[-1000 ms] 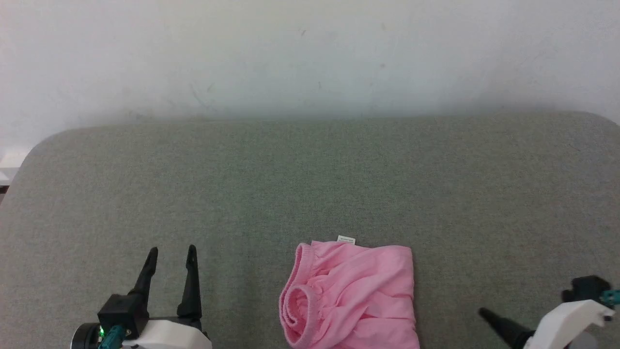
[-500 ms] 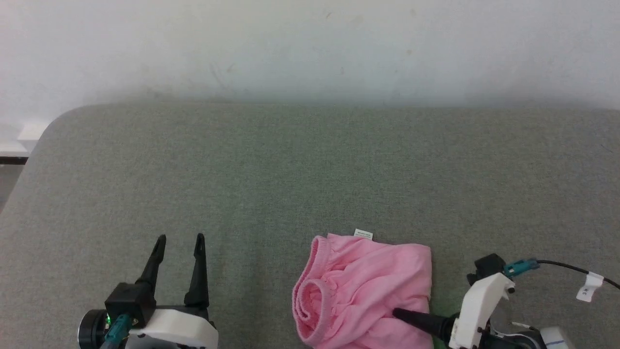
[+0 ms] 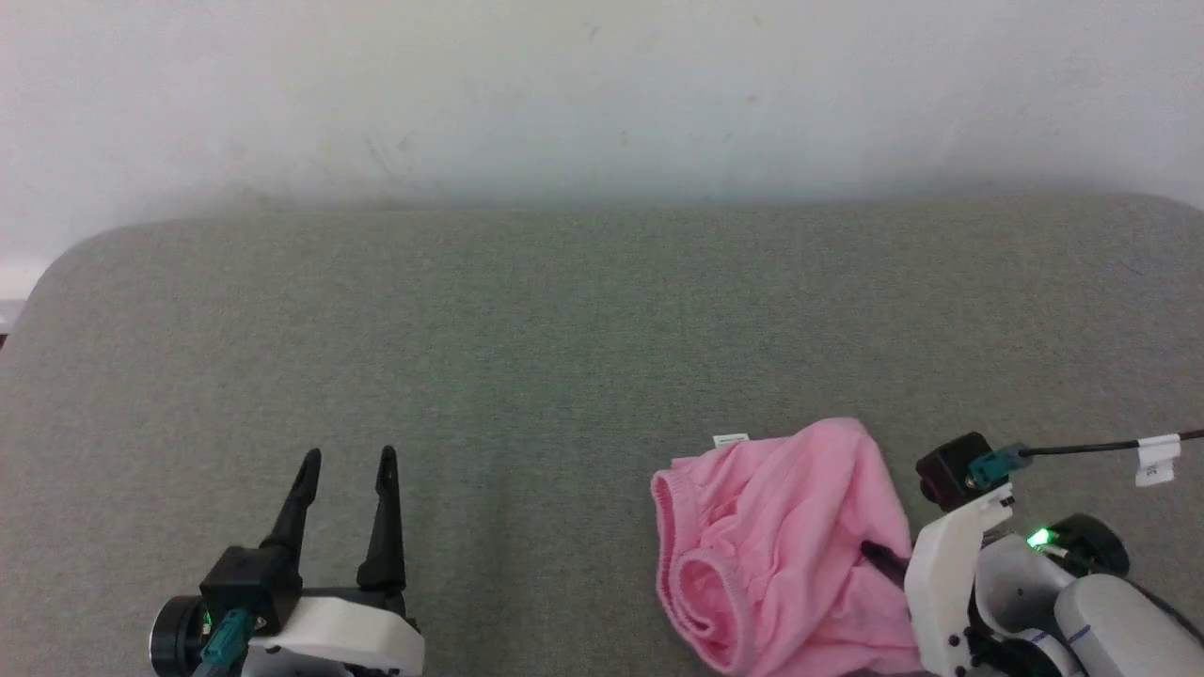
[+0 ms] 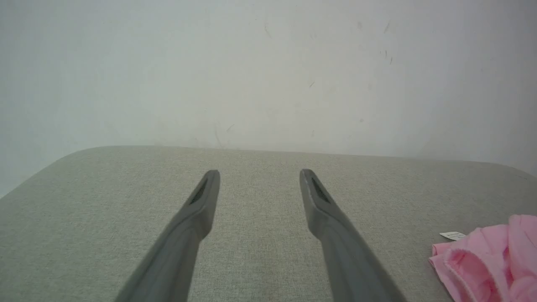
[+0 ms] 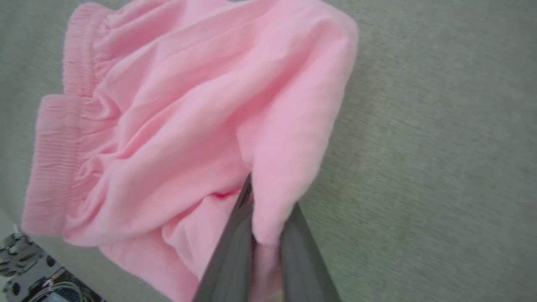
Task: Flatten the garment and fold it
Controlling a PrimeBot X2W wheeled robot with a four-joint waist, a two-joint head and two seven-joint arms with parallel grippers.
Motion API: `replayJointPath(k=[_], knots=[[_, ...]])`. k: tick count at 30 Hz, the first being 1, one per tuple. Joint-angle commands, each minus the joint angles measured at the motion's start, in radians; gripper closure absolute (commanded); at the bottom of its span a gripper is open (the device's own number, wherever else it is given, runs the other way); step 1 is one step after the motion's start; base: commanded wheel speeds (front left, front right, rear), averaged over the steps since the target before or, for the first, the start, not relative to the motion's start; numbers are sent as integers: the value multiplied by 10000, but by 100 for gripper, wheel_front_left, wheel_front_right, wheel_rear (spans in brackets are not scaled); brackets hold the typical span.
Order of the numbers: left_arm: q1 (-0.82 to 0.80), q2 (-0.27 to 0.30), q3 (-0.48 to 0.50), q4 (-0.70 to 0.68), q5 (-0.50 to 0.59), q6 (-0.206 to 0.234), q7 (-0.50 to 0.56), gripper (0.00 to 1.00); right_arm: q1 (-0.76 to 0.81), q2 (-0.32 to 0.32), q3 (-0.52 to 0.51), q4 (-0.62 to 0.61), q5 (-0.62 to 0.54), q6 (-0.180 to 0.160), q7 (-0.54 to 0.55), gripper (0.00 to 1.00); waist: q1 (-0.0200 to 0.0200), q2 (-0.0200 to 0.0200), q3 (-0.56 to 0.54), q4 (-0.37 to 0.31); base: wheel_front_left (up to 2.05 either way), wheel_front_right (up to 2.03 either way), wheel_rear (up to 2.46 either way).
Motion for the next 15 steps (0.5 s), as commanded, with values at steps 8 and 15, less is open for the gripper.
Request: replayJointPath(k=[8, 15], knots=[[-368, -41, -169, -577, 126, 36, -47, 0, -944, -1682, 475, 8, -1179, -11, -355, 100, -1, 0, 845, -2117, 0, 0, 0], [-1128, 138, -340, -1045, 384, -65, -47, 0, -1887, -2240, -57, 1575, -1314, -11, -1586, 100, -1, 0, 2240, -3499, 0, 0, 0]])
